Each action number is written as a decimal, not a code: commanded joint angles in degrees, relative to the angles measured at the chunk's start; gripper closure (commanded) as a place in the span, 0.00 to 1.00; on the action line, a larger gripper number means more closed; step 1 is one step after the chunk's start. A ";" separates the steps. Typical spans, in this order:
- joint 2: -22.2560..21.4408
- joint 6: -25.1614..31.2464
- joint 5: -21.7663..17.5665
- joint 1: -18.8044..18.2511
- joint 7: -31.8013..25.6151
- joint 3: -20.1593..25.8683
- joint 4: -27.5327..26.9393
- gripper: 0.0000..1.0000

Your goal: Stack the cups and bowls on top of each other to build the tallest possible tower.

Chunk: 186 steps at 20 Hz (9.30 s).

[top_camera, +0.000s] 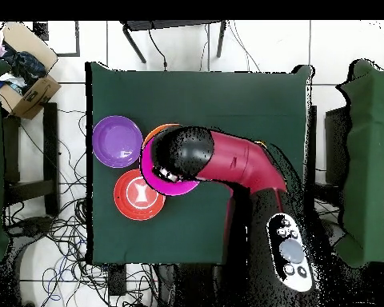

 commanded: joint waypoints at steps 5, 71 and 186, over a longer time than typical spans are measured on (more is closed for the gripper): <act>-1.15 -15.53 3.45 1.86 18.46 0.48 15.08 0.00; 17.18 -57.65 -5.57 10.46 42.37 6.29 31.14 0.00; 18.74 -49.97 -13.46 8.81 50.75 12.35 26.94 0.00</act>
